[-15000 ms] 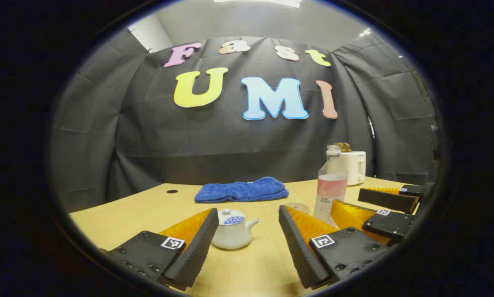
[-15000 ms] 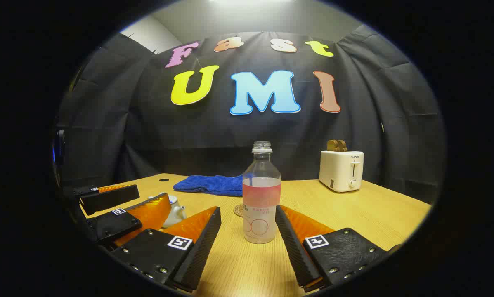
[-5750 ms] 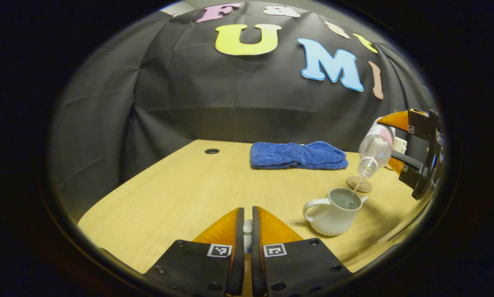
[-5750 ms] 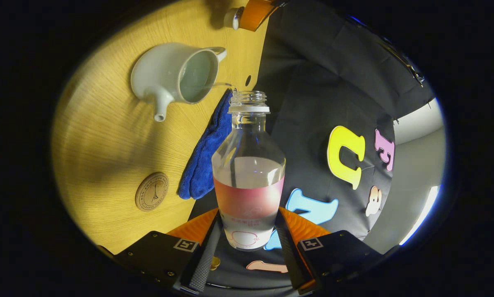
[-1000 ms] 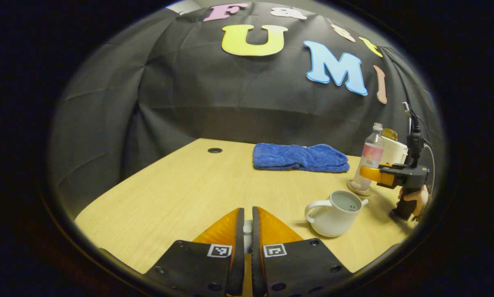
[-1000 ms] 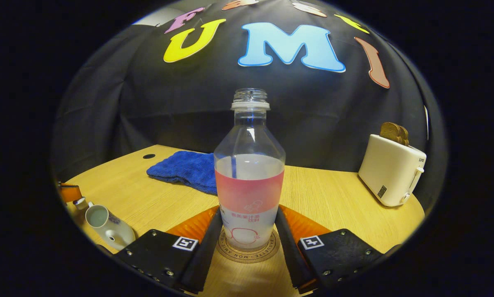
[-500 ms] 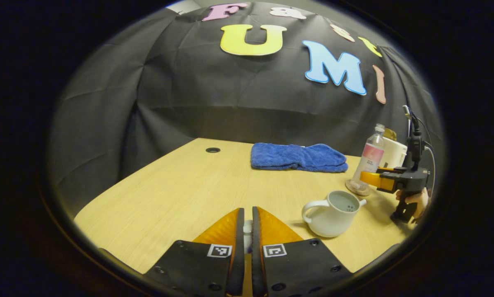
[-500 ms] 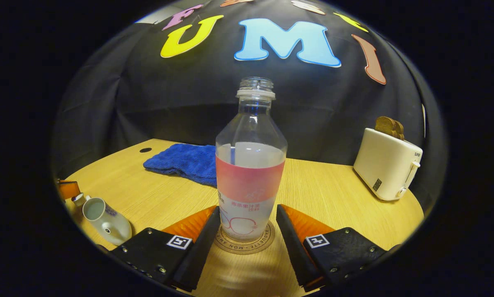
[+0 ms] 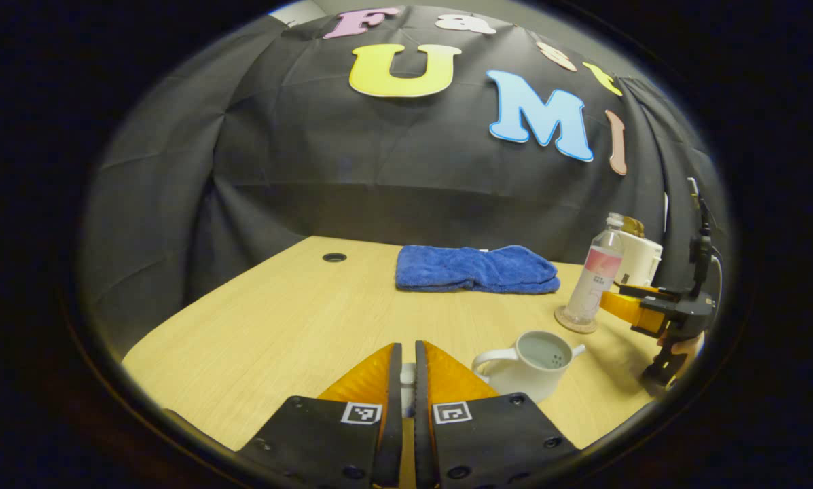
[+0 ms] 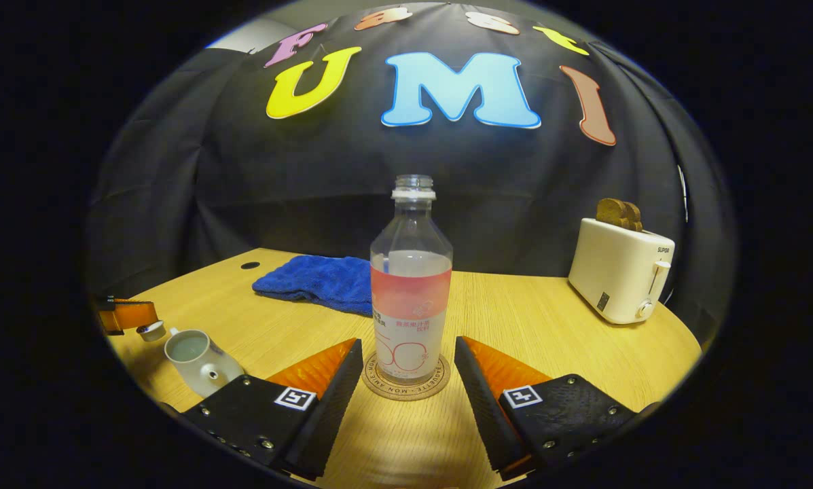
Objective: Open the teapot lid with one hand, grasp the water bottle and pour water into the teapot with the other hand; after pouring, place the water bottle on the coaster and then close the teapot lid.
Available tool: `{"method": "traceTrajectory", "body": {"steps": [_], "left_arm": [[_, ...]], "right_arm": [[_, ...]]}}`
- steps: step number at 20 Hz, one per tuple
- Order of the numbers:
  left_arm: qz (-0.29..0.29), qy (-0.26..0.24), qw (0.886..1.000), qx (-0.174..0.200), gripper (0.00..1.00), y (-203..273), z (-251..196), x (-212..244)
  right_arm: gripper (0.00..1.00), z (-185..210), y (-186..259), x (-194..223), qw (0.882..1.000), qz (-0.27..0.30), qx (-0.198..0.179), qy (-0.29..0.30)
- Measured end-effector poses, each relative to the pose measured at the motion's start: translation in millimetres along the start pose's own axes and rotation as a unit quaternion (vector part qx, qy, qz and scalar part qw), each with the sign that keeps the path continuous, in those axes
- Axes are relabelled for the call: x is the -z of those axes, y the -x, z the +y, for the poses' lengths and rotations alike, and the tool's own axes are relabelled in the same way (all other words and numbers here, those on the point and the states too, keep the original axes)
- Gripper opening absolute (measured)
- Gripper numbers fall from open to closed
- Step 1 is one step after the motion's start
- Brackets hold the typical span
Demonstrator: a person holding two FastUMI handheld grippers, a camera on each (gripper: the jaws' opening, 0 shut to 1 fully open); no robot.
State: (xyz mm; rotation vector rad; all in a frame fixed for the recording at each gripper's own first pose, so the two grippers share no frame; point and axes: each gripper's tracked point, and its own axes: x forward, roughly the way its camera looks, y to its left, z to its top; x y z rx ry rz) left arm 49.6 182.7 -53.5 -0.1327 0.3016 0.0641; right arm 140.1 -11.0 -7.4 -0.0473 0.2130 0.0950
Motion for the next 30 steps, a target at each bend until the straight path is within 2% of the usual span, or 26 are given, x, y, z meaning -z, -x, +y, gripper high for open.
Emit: {"method": "traceTrajectory", "body": {"steps": [4,9,13,16,26,30], "left_arm": [[-0.017,-0.007,1.000,0.023,0.14,3,-7,-13],[-0.027,-0.021,0.998,0.053,0.14,-3,-58,-33],[-0.020,-0.023,0.997,0.071,0.14,-7,-84,-31],[-0.013,-0.019,0.997,0.080,0.14,-10,-98,-28],[-0.014,-0.038,0.995,0.086,0.14,-13,-128,-30],[-0.014,-0.055,0.996,0.069,0.14,-18,-129,-27]], "right_arm": [[0.85,11,33,-8,1.000,-0.026,-0.003,0.007],[0.85,24,67,-19,0.997,-0.063,-0.002,0.038],[0.85,34,78,-15,0.995,-0.075,-0.006,0.068],[0.85,34,80,-9,0.995,-0.071,-0.009,0.068],[0.85,24,86,5,0.997,-0.067,-0.003,0.027],[0.85,20,87,5,0.998,-0.066,-0.002,0.016]]}}
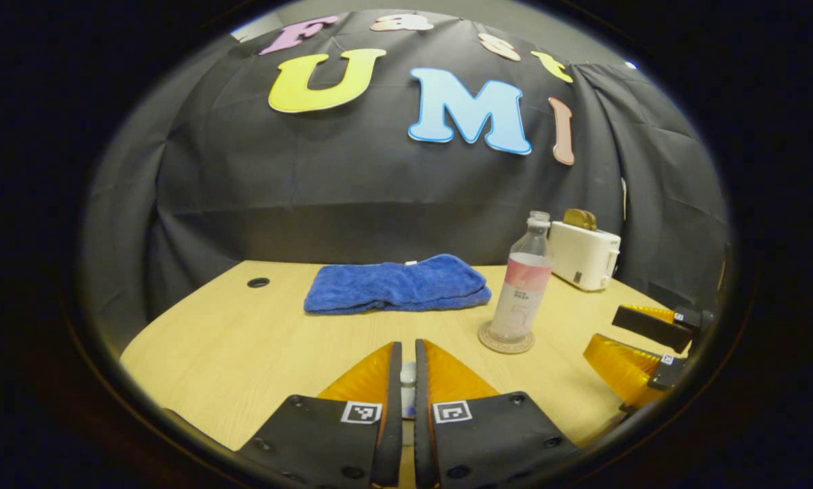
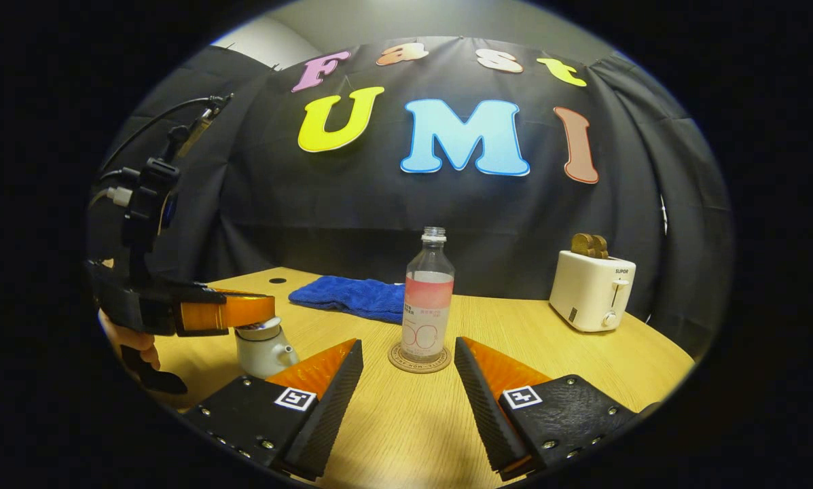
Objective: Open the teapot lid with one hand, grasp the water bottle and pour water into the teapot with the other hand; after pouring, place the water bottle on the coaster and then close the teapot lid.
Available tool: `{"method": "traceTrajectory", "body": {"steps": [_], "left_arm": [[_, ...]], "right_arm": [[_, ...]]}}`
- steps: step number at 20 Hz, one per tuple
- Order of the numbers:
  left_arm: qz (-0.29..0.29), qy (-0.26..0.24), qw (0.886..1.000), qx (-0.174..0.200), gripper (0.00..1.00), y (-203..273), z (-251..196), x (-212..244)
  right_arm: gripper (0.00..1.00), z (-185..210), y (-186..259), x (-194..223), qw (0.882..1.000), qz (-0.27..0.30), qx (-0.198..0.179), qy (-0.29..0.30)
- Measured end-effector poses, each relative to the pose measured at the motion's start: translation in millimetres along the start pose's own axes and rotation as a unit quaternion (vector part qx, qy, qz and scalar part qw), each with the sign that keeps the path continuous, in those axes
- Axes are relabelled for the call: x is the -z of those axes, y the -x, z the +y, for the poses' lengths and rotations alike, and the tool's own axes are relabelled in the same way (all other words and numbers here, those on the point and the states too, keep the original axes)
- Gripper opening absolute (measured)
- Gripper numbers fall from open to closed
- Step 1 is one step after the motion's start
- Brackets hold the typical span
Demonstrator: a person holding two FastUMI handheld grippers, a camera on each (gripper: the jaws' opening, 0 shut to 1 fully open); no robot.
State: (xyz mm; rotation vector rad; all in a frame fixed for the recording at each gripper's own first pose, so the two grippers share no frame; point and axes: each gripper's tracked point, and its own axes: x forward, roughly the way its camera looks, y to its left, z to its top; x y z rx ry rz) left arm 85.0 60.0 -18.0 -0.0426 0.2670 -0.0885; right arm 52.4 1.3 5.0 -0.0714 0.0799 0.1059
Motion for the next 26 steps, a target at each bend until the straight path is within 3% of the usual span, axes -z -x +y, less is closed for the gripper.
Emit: {"method": "traceTrajectory", "body": {"steps": [8,10,12,16,22,26], "left_arm": [[0.002,-0.017,1.000,-0.009,0.14,-2,-2,8],[0.002,-0.019,1.000,-0.011,0.17,-5,-2,10],[0.000,-0.021,1.000,-0.012,0.29,-2,-3,8],[-0.010,-0.019,1.000,-0.015,0.29,5,-4,5],[-0.046,-0.007,0.999,-0.012,0.28,42,-11,-8],[-0.071,-0.009,0.997,-0.034,0.28,75,-9,-7]], "right_arm": [[0.85,-1,0,1,1.000,0.001,0.002,-0.012],[0.85,-2,0,0,1.000,0.001,0.003,-0.015],[0.85,-3,1,-2,1.000,-0.001,0.005,-0.016],[0.85,-5,3,-5,1.000,-0.003,0.009,-0.022],[0.85,-2,17,-8,0.999,-0.008,0.013,-0.036],[0.85,3,33,-2,0.998,-0.006,0.014,-0.056]]}}
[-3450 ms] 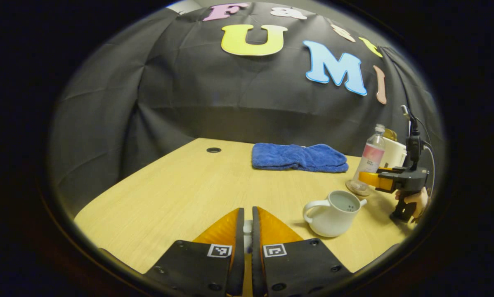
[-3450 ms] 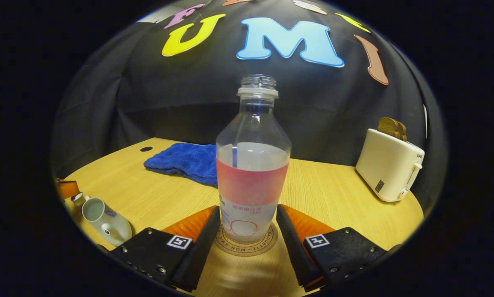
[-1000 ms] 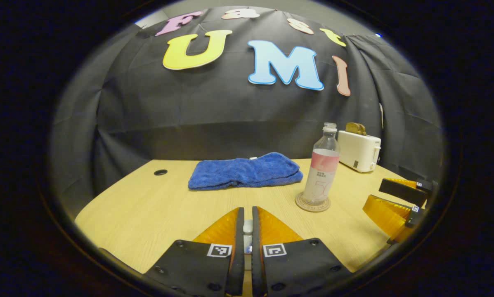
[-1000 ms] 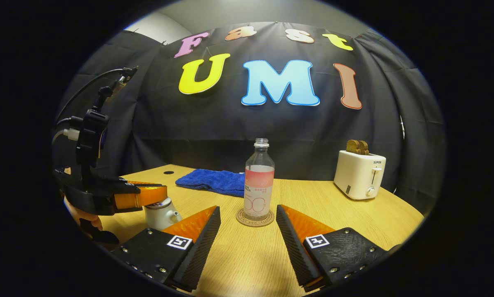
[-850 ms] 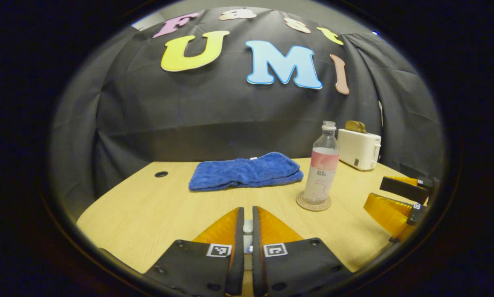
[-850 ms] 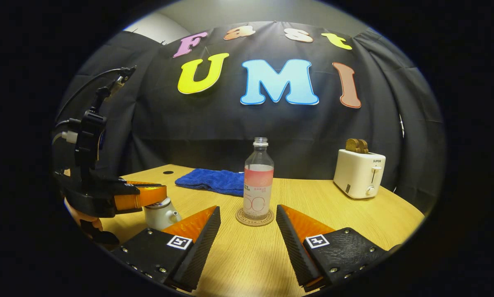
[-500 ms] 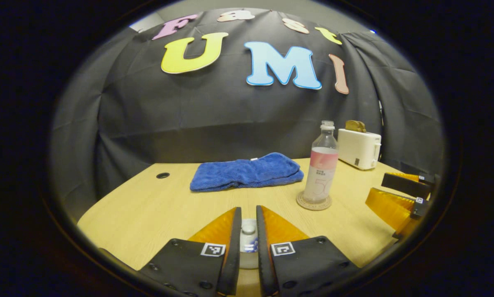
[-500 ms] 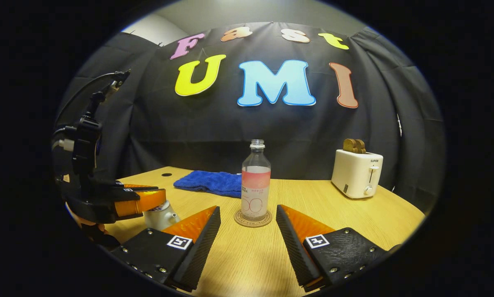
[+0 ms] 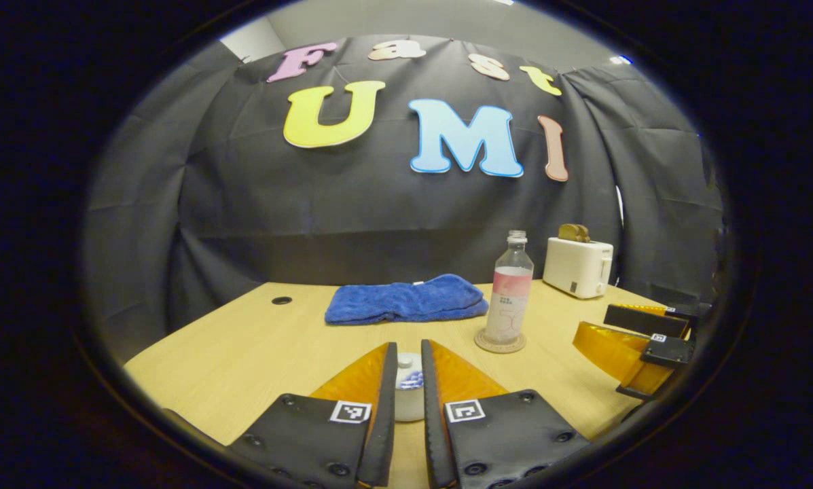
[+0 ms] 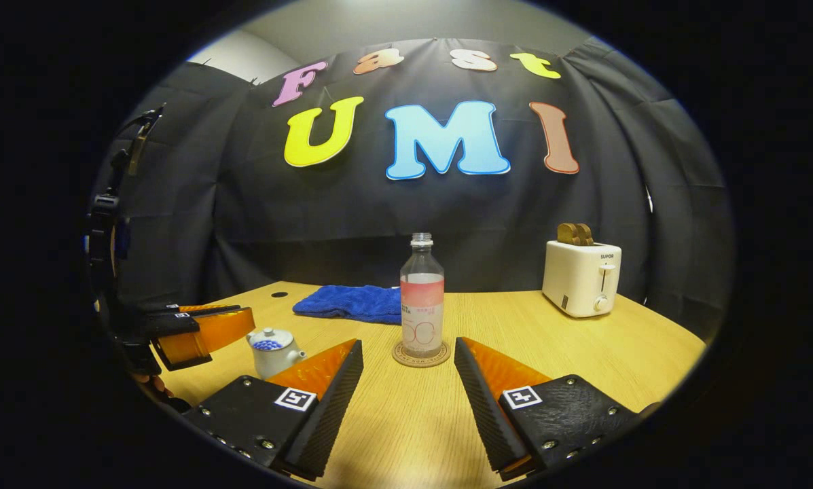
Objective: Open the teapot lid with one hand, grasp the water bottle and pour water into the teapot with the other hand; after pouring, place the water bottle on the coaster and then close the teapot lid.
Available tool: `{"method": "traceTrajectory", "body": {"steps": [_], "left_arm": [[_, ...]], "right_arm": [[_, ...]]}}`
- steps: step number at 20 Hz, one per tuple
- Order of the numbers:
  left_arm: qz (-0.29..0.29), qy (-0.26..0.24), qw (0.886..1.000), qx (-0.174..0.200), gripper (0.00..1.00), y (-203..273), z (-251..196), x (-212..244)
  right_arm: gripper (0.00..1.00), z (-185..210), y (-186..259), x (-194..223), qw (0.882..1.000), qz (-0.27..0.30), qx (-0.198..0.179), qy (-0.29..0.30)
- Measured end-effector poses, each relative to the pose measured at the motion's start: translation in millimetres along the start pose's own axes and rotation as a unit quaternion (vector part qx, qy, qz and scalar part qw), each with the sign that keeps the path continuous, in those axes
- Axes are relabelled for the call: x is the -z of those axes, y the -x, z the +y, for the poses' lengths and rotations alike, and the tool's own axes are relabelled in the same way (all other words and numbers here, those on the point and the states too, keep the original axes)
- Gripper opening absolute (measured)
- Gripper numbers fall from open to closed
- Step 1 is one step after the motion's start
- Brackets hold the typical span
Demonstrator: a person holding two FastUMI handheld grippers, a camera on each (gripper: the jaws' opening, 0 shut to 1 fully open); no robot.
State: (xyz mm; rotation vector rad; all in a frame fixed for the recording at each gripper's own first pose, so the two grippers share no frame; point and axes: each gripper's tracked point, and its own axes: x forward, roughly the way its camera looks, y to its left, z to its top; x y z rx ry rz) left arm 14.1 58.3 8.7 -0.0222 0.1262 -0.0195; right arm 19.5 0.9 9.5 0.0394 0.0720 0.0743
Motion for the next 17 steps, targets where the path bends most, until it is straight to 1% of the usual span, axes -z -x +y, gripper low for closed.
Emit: {"method": "traceTrajectory", "body": {"steps": [3,7,8,10,17], "left_arm": [[-0.006,0.009,1.000,-0.005,0.28,21,-1,5],[-0.008,0.027,1.000,-0.010,0.28,37,2,12],[-0.008,0.033,0.999,-0.010,0.27,40,1,13],[-0.008,0.043,0.999,-0.013,0.22,44,3,17],[0.004,0.048,0.999,-0.024,0.22,50,11,31]], "right_arm": [[0.85,-3,12,4,1.000,0.001,0.007,-0.018],[0.84,-8,25,9,1.000,0.003,0.018,-0.025],[0.84,-8,28,10,0.999,0.003,0.019,-0.027],[0.84,-10,32,12,0.999,0.001,0.023,-0.028],[0.84,-14,36,23,0.999,0.006,0.033,-0.031]]}}
